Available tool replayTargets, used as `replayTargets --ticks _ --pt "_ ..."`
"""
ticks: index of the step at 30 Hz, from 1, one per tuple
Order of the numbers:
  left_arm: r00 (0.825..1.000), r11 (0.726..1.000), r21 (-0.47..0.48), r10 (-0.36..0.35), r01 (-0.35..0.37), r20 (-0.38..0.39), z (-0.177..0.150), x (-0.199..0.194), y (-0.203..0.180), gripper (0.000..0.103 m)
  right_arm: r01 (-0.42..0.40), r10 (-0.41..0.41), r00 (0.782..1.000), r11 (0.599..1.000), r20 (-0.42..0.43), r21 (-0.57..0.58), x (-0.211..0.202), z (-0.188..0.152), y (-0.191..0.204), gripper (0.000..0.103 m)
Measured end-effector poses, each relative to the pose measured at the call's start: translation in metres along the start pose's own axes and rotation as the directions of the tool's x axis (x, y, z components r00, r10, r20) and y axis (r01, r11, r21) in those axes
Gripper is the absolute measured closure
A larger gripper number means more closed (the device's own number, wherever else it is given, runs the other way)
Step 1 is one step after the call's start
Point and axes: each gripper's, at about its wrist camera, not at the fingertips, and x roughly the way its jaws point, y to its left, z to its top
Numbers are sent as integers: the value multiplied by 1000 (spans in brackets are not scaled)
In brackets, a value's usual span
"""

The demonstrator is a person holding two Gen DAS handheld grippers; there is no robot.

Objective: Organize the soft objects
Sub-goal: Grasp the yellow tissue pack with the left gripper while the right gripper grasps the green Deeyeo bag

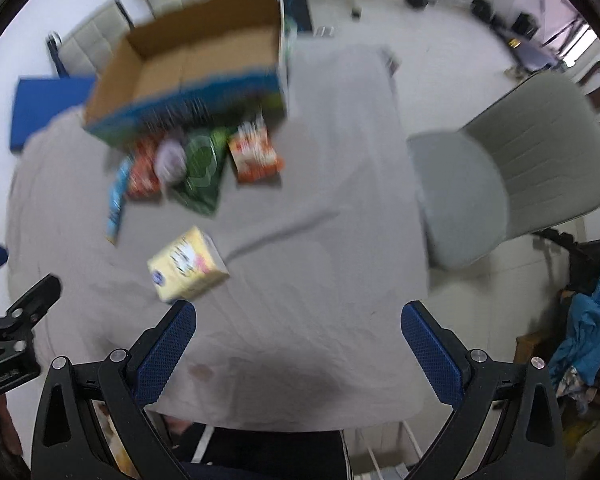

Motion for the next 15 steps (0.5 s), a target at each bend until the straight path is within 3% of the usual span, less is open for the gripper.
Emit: replayTargets --ticks 3,8,13,15 --pt "996 997 78 -19 26 -90 8 58 -23 2 1 -2 996 1000 -89 -14 57 2 -8 0" --pt "966 980 163 -69 112 -249 12 141 -57 10 -2 -3 978 1000 -207 -24 120 -3 -21 0" --pt "938 955 251 -66 158 -340 7 181 -87 10 -2 -6 965 1000 -261 -28 149 -3 -31 0" --pt "933 956 250 -59 155 -354 7 188 -91 19 -11 3 961 1000 -277 -29 155 -1 -34 0"
